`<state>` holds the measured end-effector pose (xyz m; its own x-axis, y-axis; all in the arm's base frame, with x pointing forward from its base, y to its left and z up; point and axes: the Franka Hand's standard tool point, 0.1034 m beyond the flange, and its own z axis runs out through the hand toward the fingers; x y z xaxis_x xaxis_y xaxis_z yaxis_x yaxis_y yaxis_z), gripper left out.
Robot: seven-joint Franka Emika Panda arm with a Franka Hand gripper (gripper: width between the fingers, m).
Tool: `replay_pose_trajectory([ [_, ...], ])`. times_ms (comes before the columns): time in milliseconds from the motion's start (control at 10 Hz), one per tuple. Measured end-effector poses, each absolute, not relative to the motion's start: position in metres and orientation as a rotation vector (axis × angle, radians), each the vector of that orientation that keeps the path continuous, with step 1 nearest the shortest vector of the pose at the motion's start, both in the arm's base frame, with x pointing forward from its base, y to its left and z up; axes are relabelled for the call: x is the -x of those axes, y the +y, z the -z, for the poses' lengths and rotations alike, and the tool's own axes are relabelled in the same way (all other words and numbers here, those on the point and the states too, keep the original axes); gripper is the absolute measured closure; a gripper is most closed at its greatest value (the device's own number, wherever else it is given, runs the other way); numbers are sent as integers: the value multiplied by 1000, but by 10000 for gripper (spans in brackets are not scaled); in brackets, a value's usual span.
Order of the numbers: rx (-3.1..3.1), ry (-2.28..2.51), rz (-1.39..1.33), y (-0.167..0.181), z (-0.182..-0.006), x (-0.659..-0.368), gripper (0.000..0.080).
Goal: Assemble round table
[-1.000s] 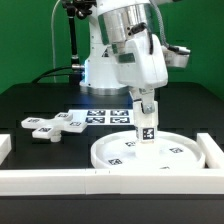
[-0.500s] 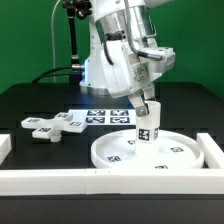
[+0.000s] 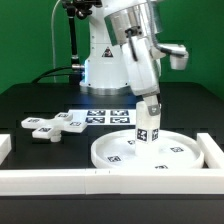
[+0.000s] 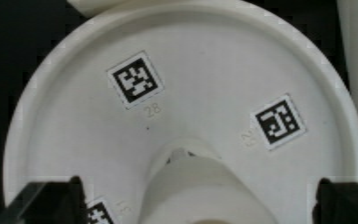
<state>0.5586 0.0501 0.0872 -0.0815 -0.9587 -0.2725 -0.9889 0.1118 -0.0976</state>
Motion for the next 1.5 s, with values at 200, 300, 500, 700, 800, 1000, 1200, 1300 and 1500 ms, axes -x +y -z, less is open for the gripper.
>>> replay_pose_trajectory([
  [200, 2067, 1977, -133, 50, -87, -559, 151],
  [300, 2130, 1906, -120, 50, -87, -559, 150],
  [500, 2416, 1604, -101, 48, -86, -556, 150],
  [700, 2615, 1305, -71, 48, -91, -560, 150],
  [800, 2688, 1149, -55, 48, -92, -561, 150],
  [1000, 2745, 1004, -38, 47, -91, -561, 150],
  [1200, 2804, 819, -16, 47, -91, -561, 150],
  [1300, 2837, 698, -2, 47, -91, -561, 150],
  [1500, 2955, 259, 42, 43, -92, -562, 150],
])
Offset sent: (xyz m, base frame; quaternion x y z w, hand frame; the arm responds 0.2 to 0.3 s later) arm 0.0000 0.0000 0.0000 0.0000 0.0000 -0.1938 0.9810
